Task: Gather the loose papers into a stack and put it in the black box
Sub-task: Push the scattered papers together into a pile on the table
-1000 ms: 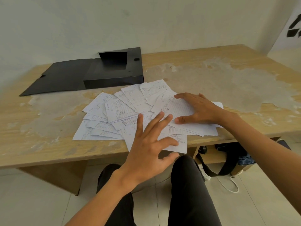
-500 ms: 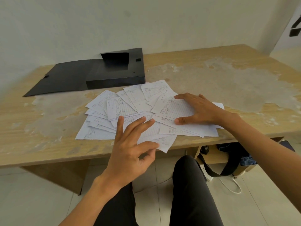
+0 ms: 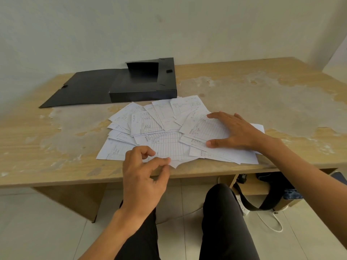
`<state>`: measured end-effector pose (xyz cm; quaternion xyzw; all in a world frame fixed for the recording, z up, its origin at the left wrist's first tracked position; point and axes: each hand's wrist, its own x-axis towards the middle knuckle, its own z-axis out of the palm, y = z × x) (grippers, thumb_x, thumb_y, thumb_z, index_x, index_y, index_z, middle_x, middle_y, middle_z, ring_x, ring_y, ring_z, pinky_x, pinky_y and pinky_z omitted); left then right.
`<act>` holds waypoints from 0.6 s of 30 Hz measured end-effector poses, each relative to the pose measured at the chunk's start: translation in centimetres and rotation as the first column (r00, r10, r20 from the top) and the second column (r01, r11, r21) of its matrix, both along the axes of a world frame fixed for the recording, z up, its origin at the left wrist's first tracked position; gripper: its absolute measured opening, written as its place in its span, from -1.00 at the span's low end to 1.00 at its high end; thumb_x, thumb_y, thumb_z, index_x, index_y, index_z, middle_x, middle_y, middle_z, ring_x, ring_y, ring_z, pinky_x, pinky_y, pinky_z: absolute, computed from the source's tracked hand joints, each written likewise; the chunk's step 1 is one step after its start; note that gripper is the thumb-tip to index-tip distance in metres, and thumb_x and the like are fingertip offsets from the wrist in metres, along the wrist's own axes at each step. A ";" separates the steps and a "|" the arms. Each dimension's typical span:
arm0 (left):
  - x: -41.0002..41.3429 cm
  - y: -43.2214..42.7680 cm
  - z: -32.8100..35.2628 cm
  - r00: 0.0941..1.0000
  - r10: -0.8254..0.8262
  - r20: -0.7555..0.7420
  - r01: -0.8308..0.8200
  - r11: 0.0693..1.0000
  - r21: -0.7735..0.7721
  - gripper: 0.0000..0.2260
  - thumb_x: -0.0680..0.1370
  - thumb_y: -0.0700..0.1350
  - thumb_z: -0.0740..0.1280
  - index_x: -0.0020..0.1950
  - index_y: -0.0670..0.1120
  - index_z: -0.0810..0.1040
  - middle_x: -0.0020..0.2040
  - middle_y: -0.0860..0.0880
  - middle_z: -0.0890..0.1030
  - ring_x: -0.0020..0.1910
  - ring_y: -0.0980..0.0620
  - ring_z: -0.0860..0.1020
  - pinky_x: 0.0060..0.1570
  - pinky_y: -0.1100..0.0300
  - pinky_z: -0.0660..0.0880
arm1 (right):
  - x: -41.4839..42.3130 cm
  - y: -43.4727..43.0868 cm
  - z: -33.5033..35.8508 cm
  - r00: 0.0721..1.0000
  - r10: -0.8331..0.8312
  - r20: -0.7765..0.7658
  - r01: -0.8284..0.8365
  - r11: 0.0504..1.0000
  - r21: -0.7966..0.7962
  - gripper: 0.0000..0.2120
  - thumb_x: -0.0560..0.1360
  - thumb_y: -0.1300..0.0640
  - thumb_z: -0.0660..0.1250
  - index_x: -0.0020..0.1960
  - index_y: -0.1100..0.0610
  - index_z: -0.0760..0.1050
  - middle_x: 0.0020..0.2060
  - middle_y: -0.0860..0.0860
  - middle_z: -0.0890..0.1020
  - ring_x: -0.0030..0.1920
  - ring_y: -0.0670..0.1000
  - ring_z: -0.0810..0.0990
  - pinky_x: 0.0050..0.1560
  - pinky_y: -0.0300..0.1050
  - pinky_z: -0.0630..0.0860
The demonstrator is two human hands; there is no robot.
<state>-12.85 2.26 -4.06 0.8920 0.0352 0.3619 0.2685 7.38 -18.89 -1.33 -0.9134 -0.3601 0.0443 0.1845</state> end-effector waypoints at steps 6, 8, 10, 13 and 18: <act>-0.2 0.5 0.6 0.998 0.015 -0.068 -0.017 1.000 -0.018 -0.76 0.47 0.00 0.28 -0.05 -0.07 0.70 -0.35 0.08 0.47 -0.33 0.06 0.46 -0.23 -0.04 0.49 | -0.3 0.9 0.1 0.998 -0.062 0.015 0.063 0.998 -0.015 -0.05 0.21 -0.51 0.25 0.46 -0.08 0.14 0.49 -0.04 0.24 0.45 0.05 0.25 0.47 0.14 0.08; -0.1 0.7 0.9 0.996 0.018 -0.086 -0.022 0.999 -0.046 -0.79 0.49 -0.05 0.30 -0.03 -0.07 0.70 -0.45 0.09 0.43 -0.43 0.06 0.44 -0.31 -0.08 0.52 | -0.6 1.3 0.3 0.997 -0.073 0.032 0.074 0.997 -0.023 -0.06 0.20 -0.49 0.24 0.46 -0.08 0.14 0.49 -0.04 0.25 0.45 0.06 0.25 0.46 0.12 0.11; 0.0 0.8 1.2 0.995 0.027 -0.096 -0.033 0.997 -0.064 -0.87 0.48 -0.16 0.37 -0.03 -0.08 0.70 -0.48 0.08 0.42 -0.47 0.05 0.43 -0.36 -0.03 0.53 | -0.6 1.6 0.5 0.996 -0.070 0.054 0.072 0.996 -0.048 -0.05 0.19 -0.51 0.21 0.46 -0.09 0.14 0.49 -0.03 0.25 0.45 0.07 0.25 0.43 0.13 0.12; 0.2 1.0 1.5 0.992 0.004 -0.126 -0.016 0.996 -0.093 -0.85 0.47 -0.27 0.41 -0.02 -0.08 0.69 -0.47 0.09 0.43 -0.47 0.10 0.44 -0.40 0.16 0.51 | -0.2 2.1 0.7 0.990 -0.110 0.085 0.114 0.992 -0.047 -0.06 0.23 -0.54 0.14 0.46 -0.06 0.15 0.47 0.01 0.29 0.43 0.11 0.28 0.39 0.16 0.15; 0.3 2.0 1.5 0.987 0.054 -0.150 -0.075 0.987 -0.140 -0.77 0.47 -0.29 0.37 0.09 -0.08 0.62 -0.38 0.08 0.40 -0.37 0.10 0.42 -0.29 0.29 0.43 | 1.3 4.4 0.5 0.963 -0.246 0.107 0.246 0.969 0.010 -0.20 0.36 -0.47 0.07 0.44 -0.02 0.17 0.41 0.05 0.39 0.38 0.14 0.35 0.38 0.20 0.13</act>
